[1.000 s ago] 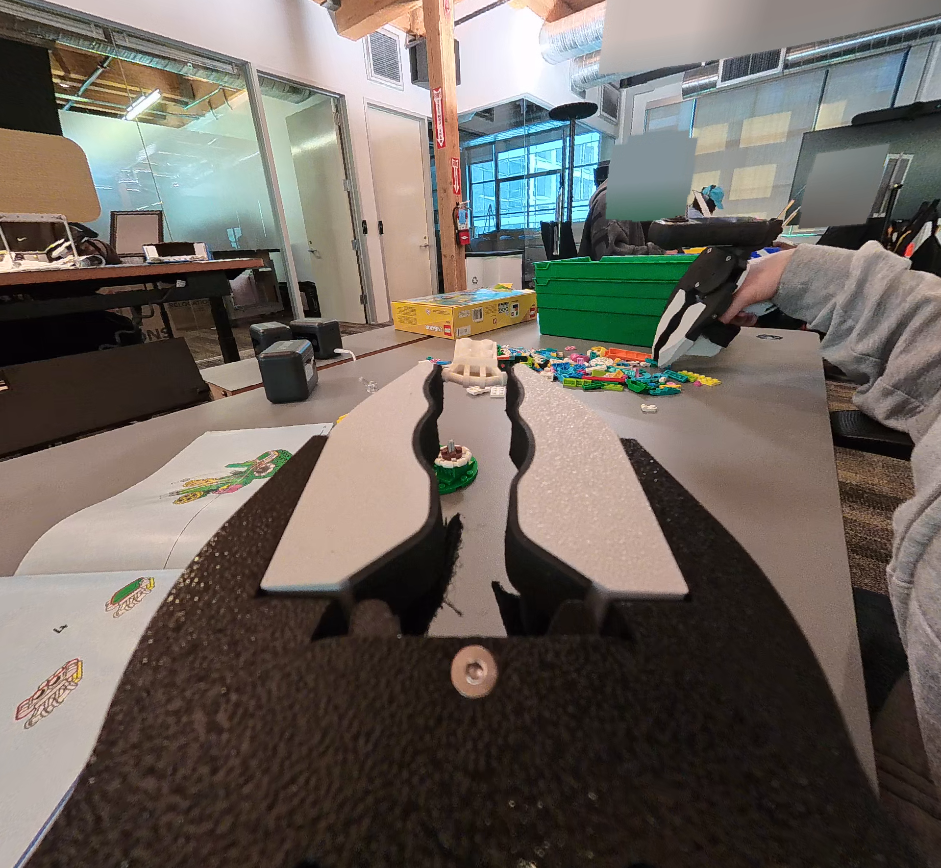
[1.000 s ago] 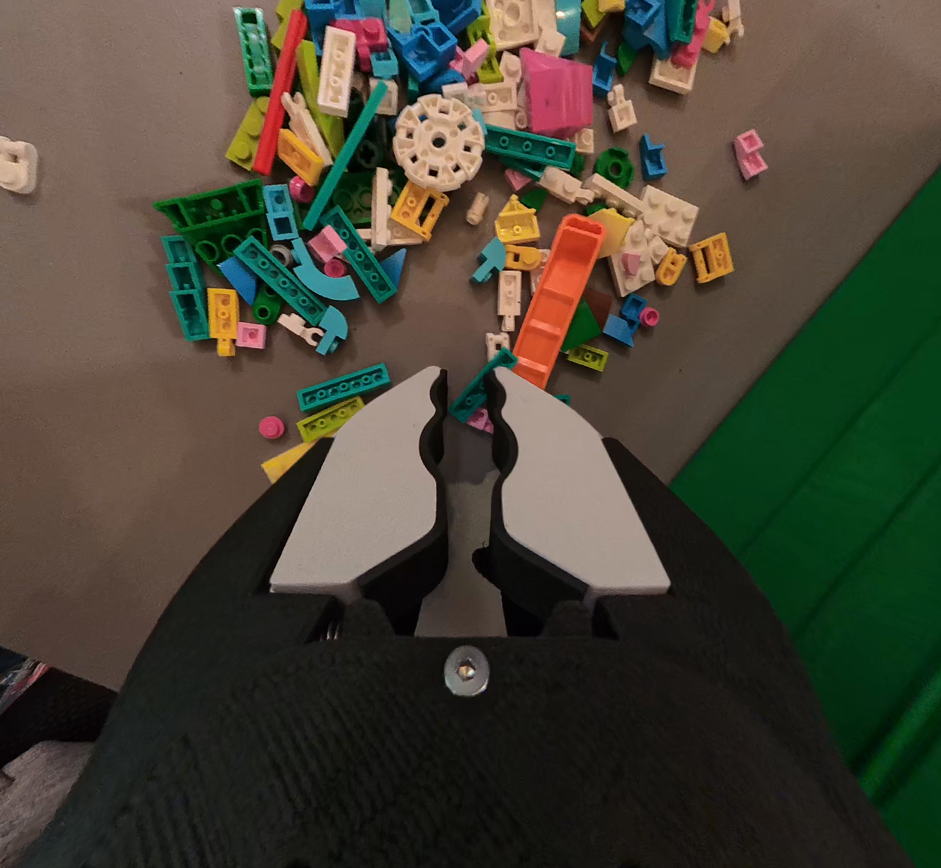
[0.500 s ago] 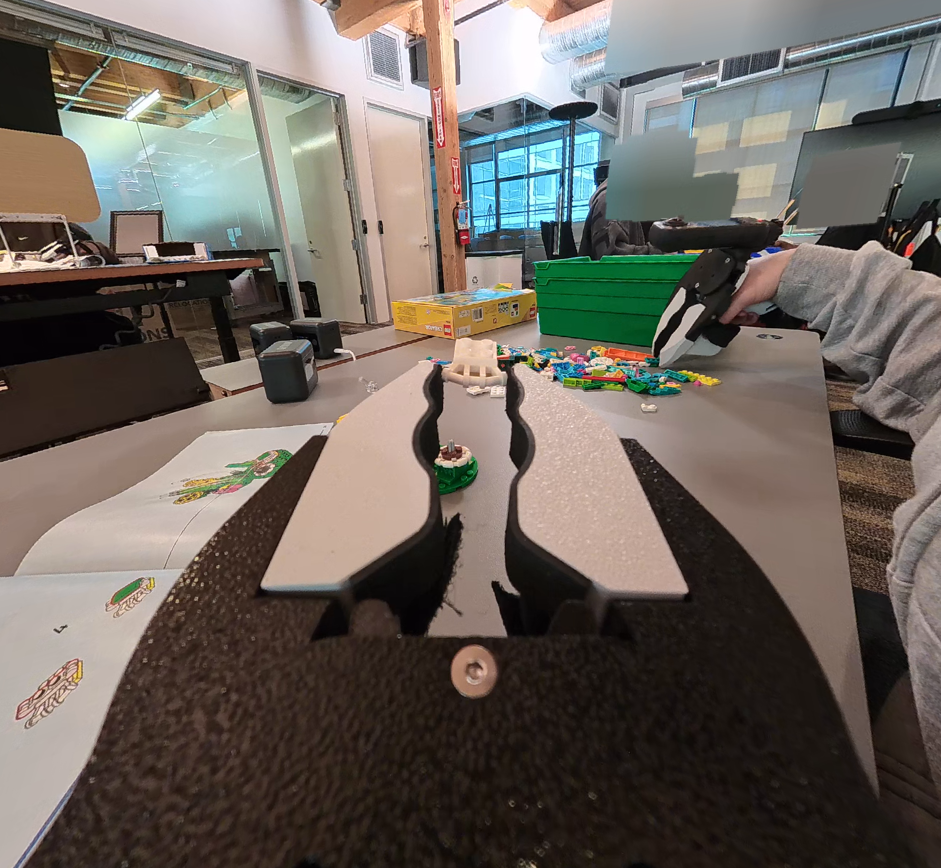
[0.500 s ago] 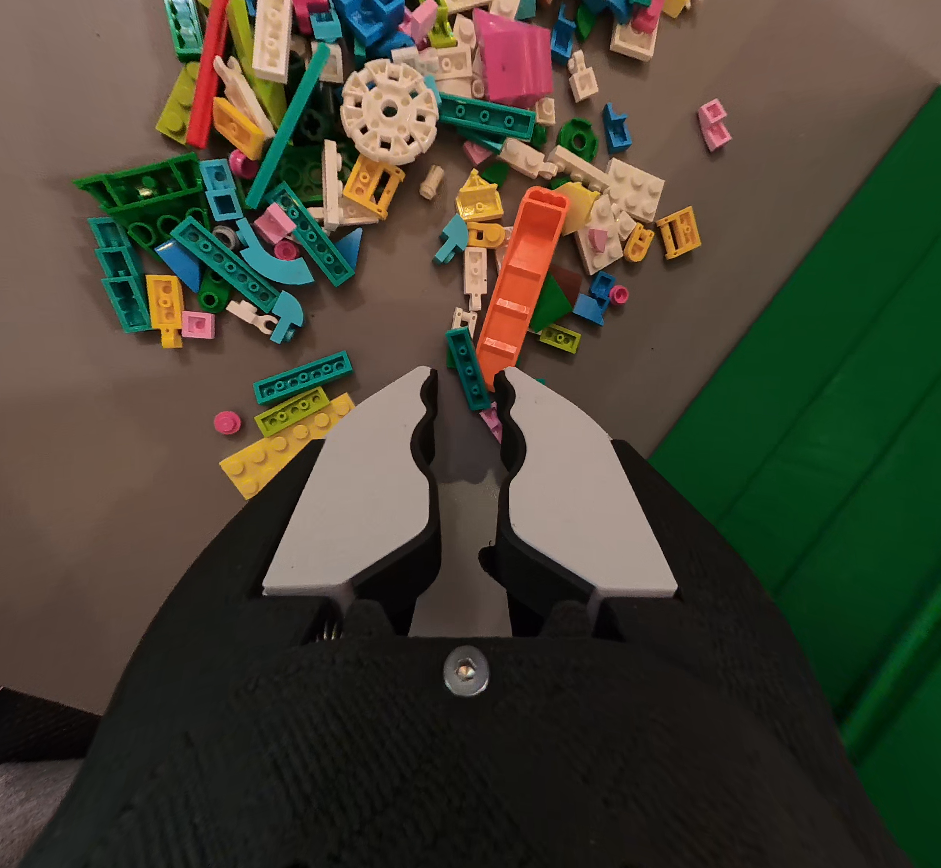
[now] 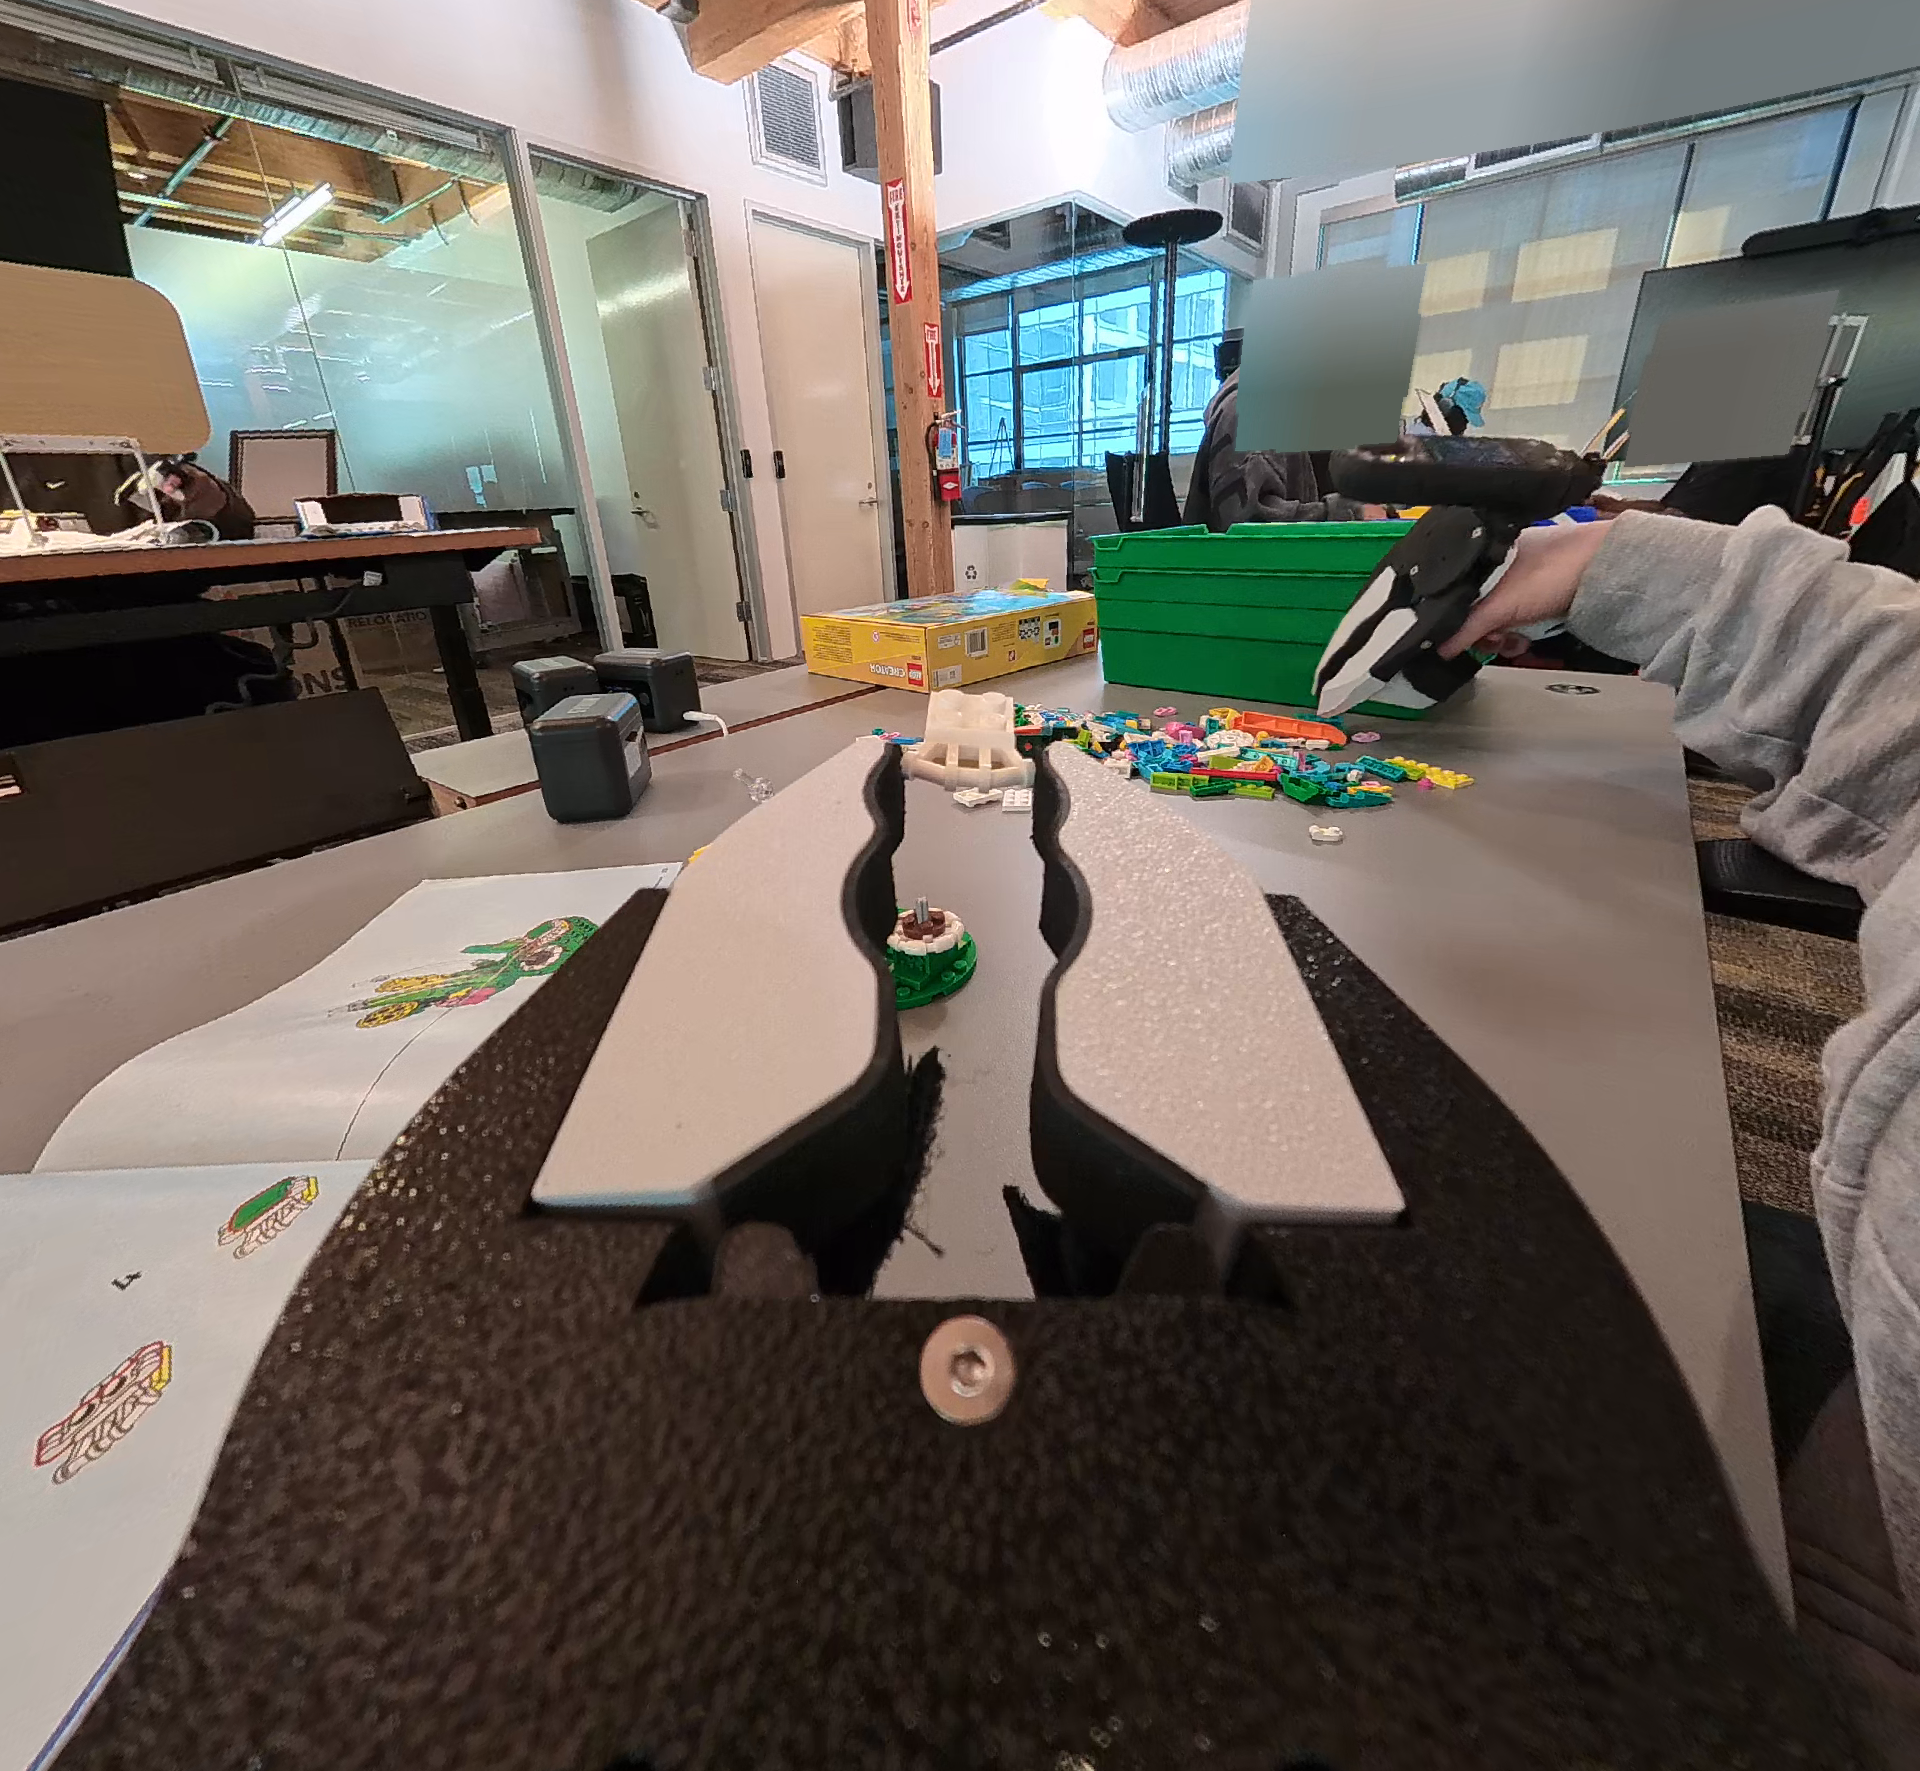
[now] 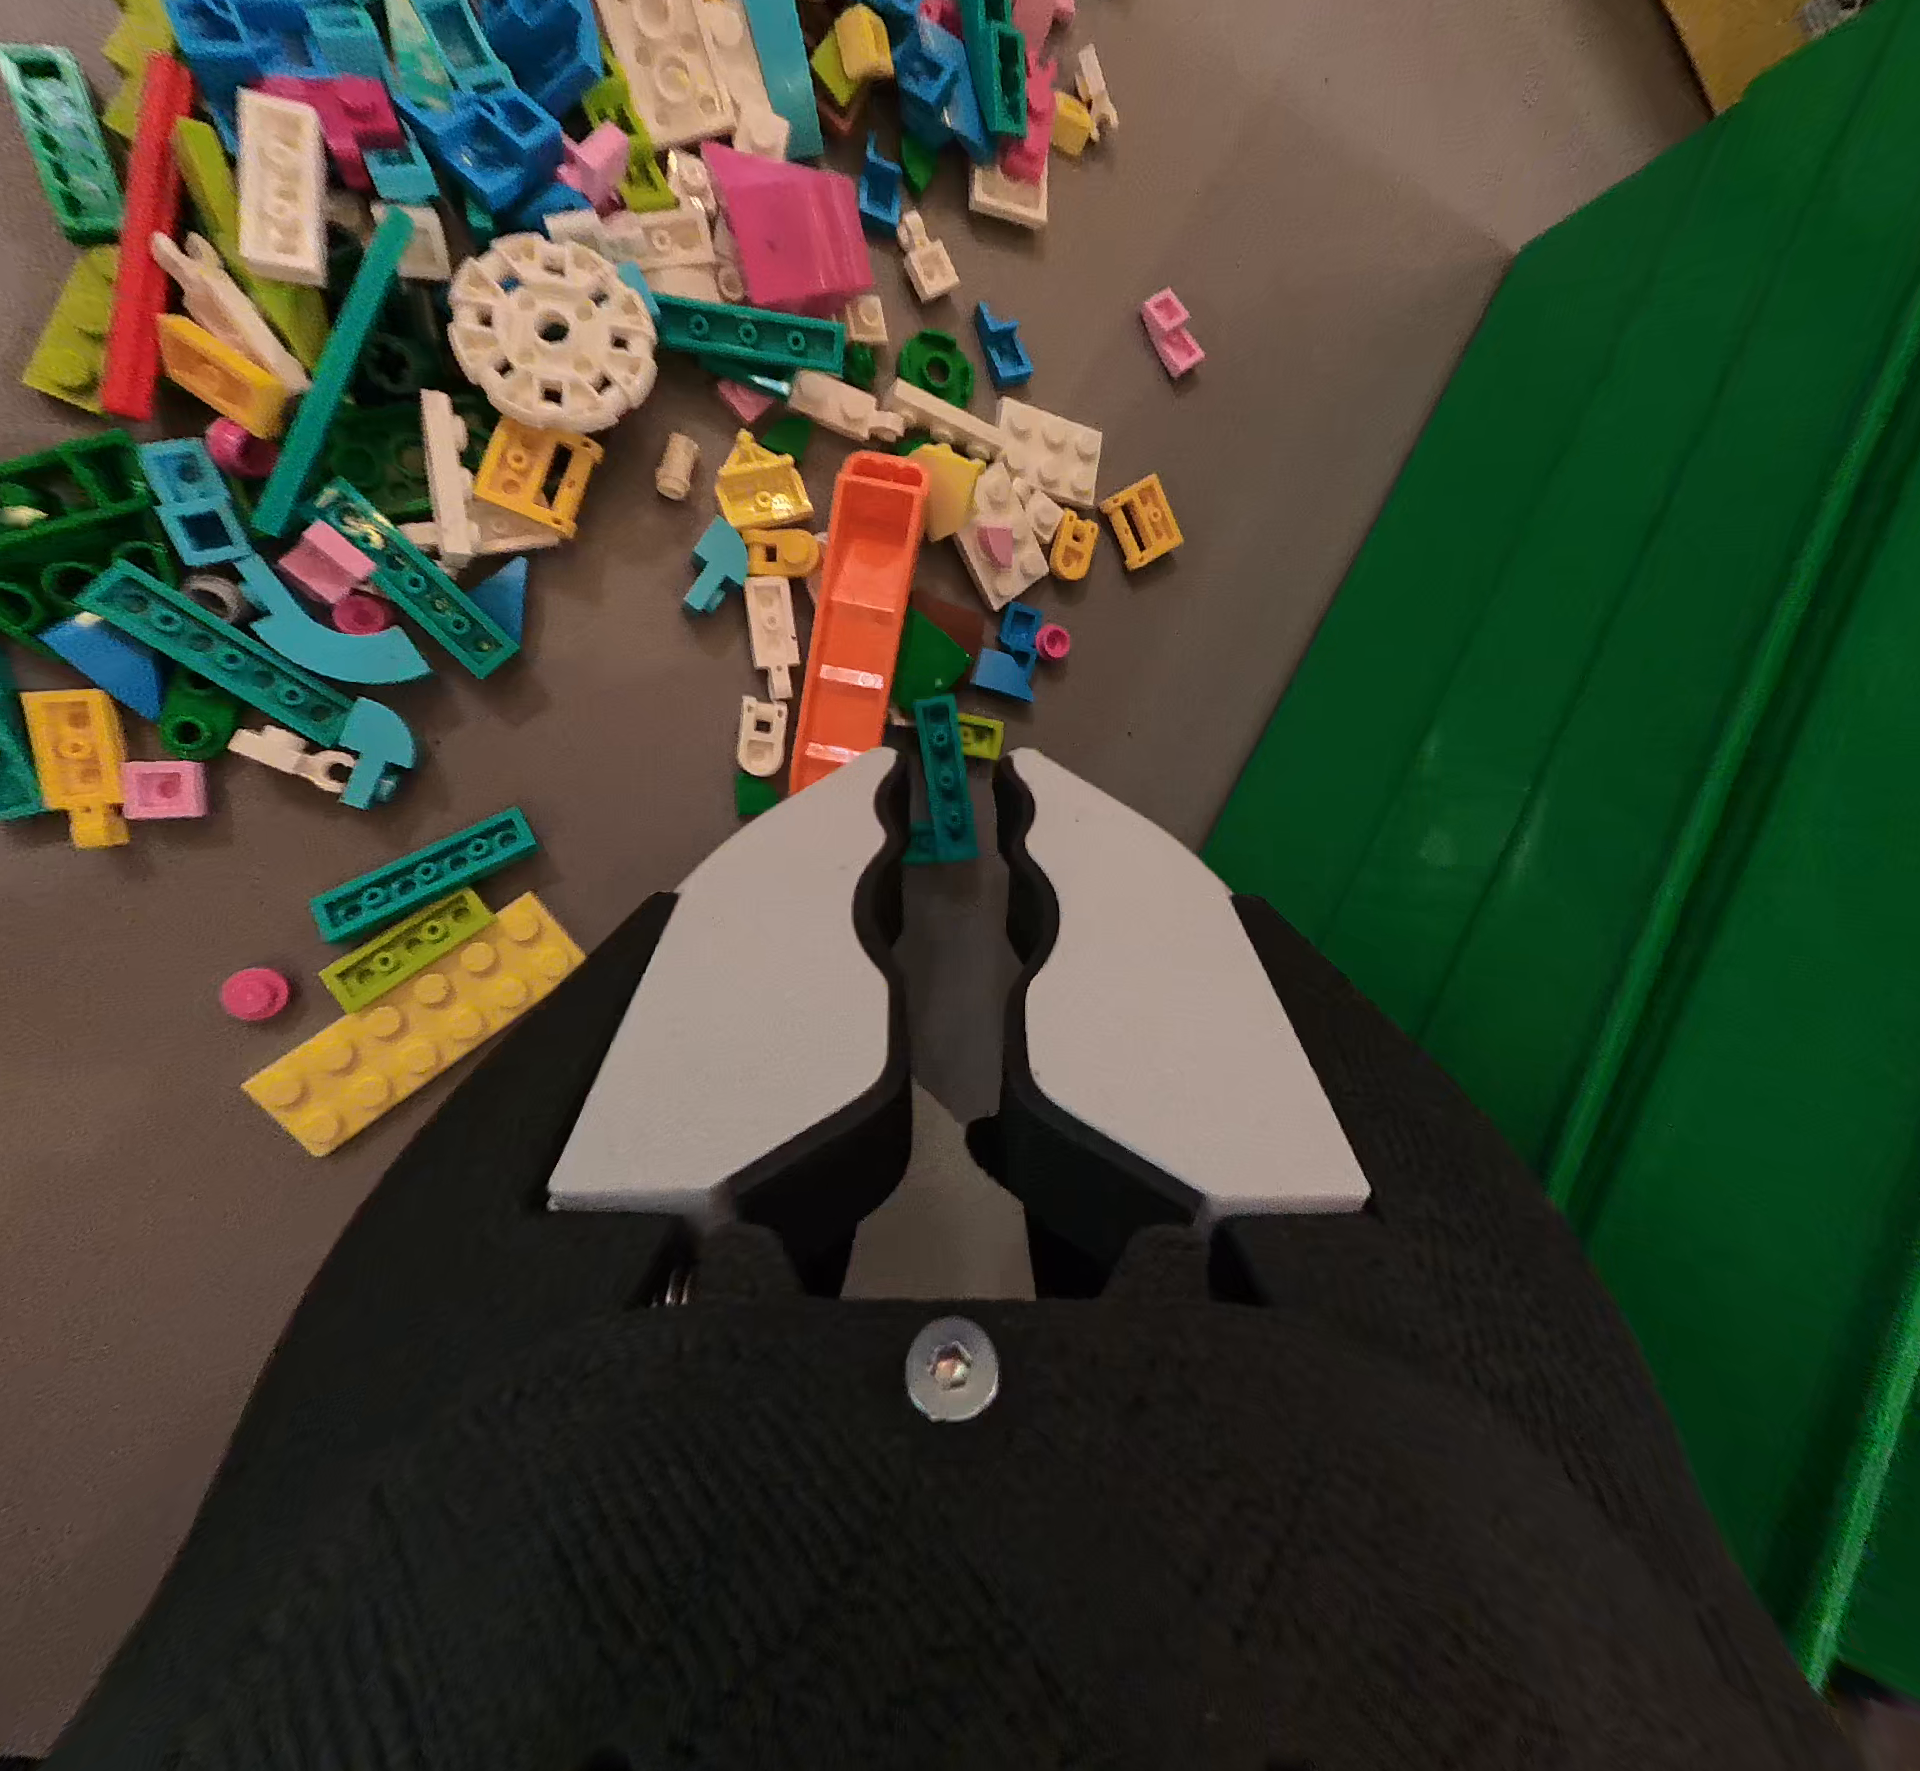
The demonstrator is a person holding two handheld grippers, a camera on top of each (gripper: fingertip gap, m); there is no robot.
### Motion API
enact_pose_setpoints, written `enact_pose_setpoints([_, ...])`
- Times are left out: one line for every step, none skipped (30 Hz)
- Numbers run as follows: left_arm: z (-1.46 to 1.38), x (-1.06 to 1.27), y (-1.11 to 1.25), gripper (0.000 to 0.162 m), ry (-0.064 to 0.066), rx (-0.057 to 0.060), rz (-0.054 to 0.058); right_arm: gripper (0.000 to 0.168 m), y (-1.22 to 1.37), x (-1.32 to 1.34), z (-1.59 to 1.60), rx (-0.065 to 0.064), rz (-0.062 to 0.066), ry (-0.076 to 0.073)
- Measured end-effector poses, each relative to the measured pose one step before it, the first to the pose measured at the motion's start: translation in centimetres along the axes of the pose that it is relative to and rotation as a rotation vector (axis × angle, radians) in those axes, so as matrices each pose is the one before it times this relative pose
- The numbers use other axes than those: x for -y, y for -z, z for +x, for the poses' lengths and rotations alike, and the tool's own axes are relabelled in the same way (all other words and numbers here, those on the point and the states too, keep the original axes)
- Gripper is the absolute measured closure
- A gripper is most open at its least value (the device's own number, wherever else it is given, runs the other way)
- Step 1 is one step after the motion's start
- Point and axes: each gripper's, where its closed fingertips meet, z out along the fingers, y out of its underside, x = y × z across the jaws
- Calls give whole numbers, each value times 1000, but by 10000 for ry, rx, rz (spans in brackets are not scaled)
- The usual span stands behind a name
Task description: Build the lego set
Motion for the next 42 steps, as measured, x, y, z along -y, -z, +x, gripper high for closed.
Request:
enact_pose_setpoints([4, 8, -1, 139, 6, -1, -1, 150, 165, 356, -180, 179, 241, -94])
enact_pose_setpoints([-6, 2, 10, 139, 6, 1, 0, 148, 199, 404, -197, 191, 289, -84])
enact_pose_setpoints([-4, 0, 1, 139, 8, 0, 0, 147, 204, 322, -361, 287, 236, -88])
enact_pose_setpoints([-2, -2, 1, 139, 8, -2, -1, 147, 134, 49, -716, 520, 65, -118])
enact_pose_setpoints([-4, 13, 8, 139, 7, -1, 1, 148, 36, -165, -989, 674, -55, -115])
enact_pose_setpoints([5, 1, 0, 139, 7, 0, 1, 147, -50, -267, -949, 618, -98, -52])
enact_pose_setpoints([-9, -1, 12, 139, 3, 1, -2, 148, -164, -267, -662, 412, -111, 7])
enact_pose_setpoints([9, -1, 0, 139, 0, 1, -1, 148, -210, -201, -306, 183, -107, 28])
enact_pose_setpoints([0, 4, 9, 139, 0, 0, 1, 148, -219, -83, -45, 27, -69, 16])
enact_pose_setpoints([6, 1, -1, 139, -1, 2, 1, 148, -189, -2, 30, -9, -29, -13])
enact_pose_setpoints([0, 11, 8, 139, 0, 1, -1, 148, -145, 60, 30, 0, 5, -25])
enact_pose_setpoints([0, 2, -1, 139, 3, 2, 1, 148, -98, 63, 15, 9, 26, -16])
enact_pose_setpoints([-3, -2, 2, 139, 7, -1, -2, 148, -72, 35, 3, 18, 28, -22])
enact_pose_setpoints([0, -5, 4, 139, 8, -3, -4, 148, -84, -8, 3, 21, 5, -40])
enact_pose_setpoints([-2, -1, 1, 139, 7, -3, -1, 148, -86, -44, 5, 13, -21, -34])
enact_pose_setpoints([5, 0, 0, 139, 4, -2, 0, 148, -92, -71, 6, 9, -41, -22])
enact_pose_setpoints([10, -2, 0, 139, -2, -1, -2, 148, -75, -15, -28, 24, -13, -21])
enact_pose_setpoints([9, 3, -2, 139, -4, -2, 2, 148, -42, 56, -97, 63, 27, -16])
enact_pose_setpoints([7, -1, 8, 139, -6, 0, 5, 148, -44, 51, -170, 88, 16, 14])
enact_pose_setpoints([-3, 0, 0, 139, -4, 0, 0, 148, -32, 61, -267, 139, 21, 54])
enact_pose_setpoints([12, -3, 1, 139, -1, -2, -3, 148, 7, 81, -394, 210, 43, 68])
enact_pose_setpoints([-1, -2, -10, 139, 0, 0, 0, 148, 35, 106, -345, 185, 59, 57])
enact_pose_setpoints([1, -5, 0, 139, 0, 0, 3, 148, 44, 118, -73, 18, 77, 33])
enact_pose_setpoints([-1, 9, 6, 139, -2, 0, 5, 148, 77, 150, 228, -146, 80, -16])
enact_pose_setpoints([1, 5, -3, 139, -2, -2, 4, 148, 83, 124, 313, -164, 58, -71])
enact_pose_setpoints([10, -14, -7, 139, -3, -2, -2, 148, 70, 84, 233, -107, 50, -80])
enact_pose_setpoints([-1, -7, -7, 139, -4, -2, -3, 148, 28, 42, 113, -43, 42, -59])
enact_pose_setpoints([10, -11, -9, 139, -1, -1, 1, 149, -21, -15, 66, -22, 1, -45])
enact_pose_setpoints([-9, 1, 0, 139, 1, 0, 1, 149, -78, -76, 56, -34, -52, -21])
enact_pose_setpoints([2, -12, -8, 139, 2, -1, 0, 150, -125, -94, 93, -68, -78, 11])
enact_pose_setpoints([0, 0, -11, 139, 0, 0, 2, 151, -144, -98, 110, -87, -87, 21])
enact_pose_setpoints([-6, -9, -9, 139, -4, 2, 2, 151, -138, -86, 26, -29, -76, 22])
enact_pose_setpoints([-4, -11, -8, 139, -3, 1, 0, 153, -40, 75, -48, 25, 39, 11])
enact_pose_setpoints([-3, -4, -20, 139, -3, -1, 0, 154, 19, 117, -57, 29, 64, 5])
enact_pose_setpoints([-2, -11, -8, 139, -3, 0, 0, 156, 40, 57, -22, 11, 28, 22])
enact_pose_setpoints([2, -17, -16, 139, -1, -2, -2, 158, 59, 69, 9, -14, 42, 28])
enact_pose_setpoints([-11, -16, -16, 139, 0, 0, -1, 159, 74, 128, -31, 10, 77, 21])
enact_pose_setpoints([-10, -13, -18, 139, 1, 0, 1, 164, 105, 245, -73, 35, 141, 24])
enact_pose_setpoints([0, -11, -19, 139, 0, -1, 2, 165, 122, 367, -112, 55, 203, 26])
enact_pose_setpoints([-12, -12, -18, 139, -1, 0, 2, 165, 165, 451, -254, 130, 242, 39])
enact_pose_setpoints([-3, -14, -17, 139, -3, 0, 0, 165, 172, 517, -419, 214, 273, 48])
enact_pose_setpoints([-13, -19, -25, 139, -2, 0, -2, 166, 185, 562, -596, 287, 274, 54])
